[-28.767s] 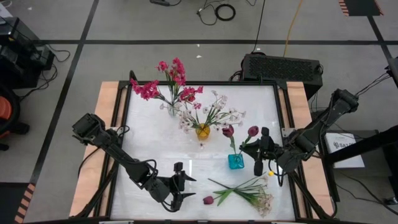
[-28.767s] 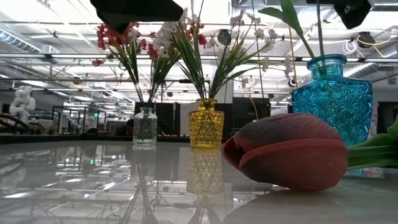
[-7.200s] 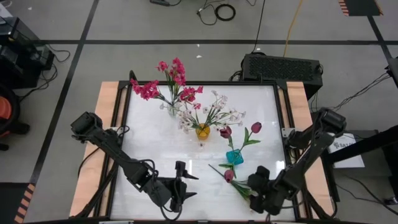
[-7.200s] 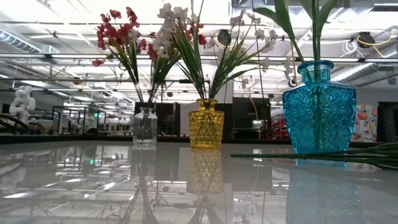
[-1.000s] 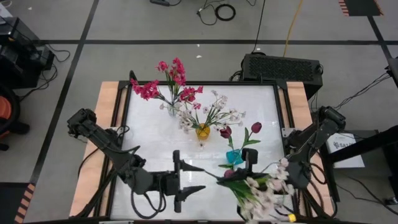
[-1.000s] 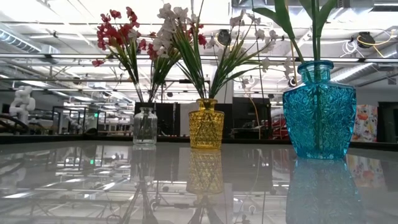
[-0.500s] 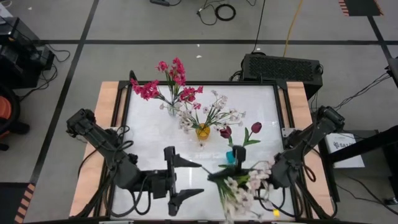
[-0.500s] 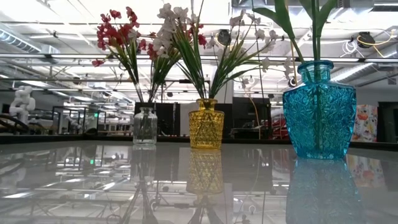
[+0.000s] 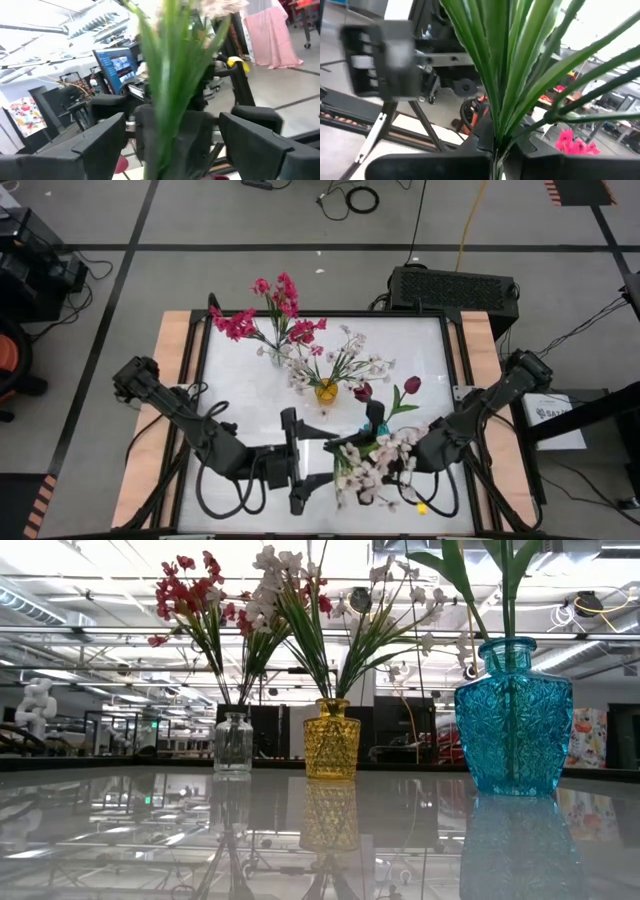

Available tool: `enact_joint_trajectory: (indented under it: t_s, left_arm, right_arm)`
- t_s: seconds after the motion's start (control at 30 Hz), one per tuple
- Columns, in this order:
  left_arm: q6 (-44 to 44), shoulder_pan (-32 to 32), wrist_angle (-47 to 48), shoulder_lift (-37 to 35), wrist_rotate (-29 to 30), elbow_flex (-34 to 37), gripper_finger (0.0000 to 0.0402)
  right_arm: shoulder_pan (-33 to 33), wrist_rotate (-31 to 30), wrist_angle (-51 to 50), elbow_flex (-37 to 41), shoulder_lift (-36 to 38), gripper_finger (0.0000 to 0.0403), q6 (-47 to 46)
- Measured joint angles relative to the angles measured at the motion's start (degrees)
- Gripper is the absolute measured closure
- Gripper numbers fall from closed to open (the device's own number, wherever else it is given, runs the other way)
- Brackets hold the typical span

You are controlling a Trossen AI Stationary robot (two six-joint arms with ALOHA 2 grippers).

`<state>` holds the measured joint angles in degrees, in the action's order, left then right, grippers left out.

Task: Sort flowers into vase by color
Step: Put the white flowers into the yellow vase

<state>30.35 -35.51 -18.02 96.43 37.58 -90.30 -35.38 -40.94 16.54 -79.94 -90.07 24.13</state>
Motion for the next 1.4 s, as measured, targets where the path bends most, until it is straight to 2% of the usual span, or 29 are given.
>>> enact_joint_trajectory:
  t_s: [0.2,0.3,0.4,1.0,1.13,1.3,1.4]
  left_arm:
    - [0.02,0.88,0.53,0.03,0.14,0.0,0.0113]
    - [0.02,1.49,0.93,0.03,0.17,0.0,0.0145]
    - [-0.02,1.63,1.6,0.03,0.15,0.0,0.018]
    - [1.54,2.16,3.43,0.01,0.42,0.02,0.0372]
    - [3.08,2.1,3.68,0.01,0.48,0.02,0.039]
    - [3.5,1.3,6.97,-1.58,0.39,0.09,0.0393]
    - [3.63,0.47,8.26,-3.36,-0.23,0.53,0.0394]
  right_arm:
    - [0.63,-0.07,-1.22,0.0,0.01,0.0397,-0.75]
    - [0.55,-0.2,-1.77,0.0,0.01,0.0397,-0.74]
    - [0.6,-2.87,-2.87,0.0,0.01,0.0397,-0.62]
    - [0.84,-4.14,-5.46,0.0,0.01,0.039,-0.99]
    - [0.23,-4.23,-5.85,0.0,0.01,0.036,-0.99]
    - [-2.31,-4.79,-4.85,0.0,0.7,0.0286,-0.96]
    - [-4.93,-8.0,-4.29,-0.22,1.75,0.0242,-0.36]
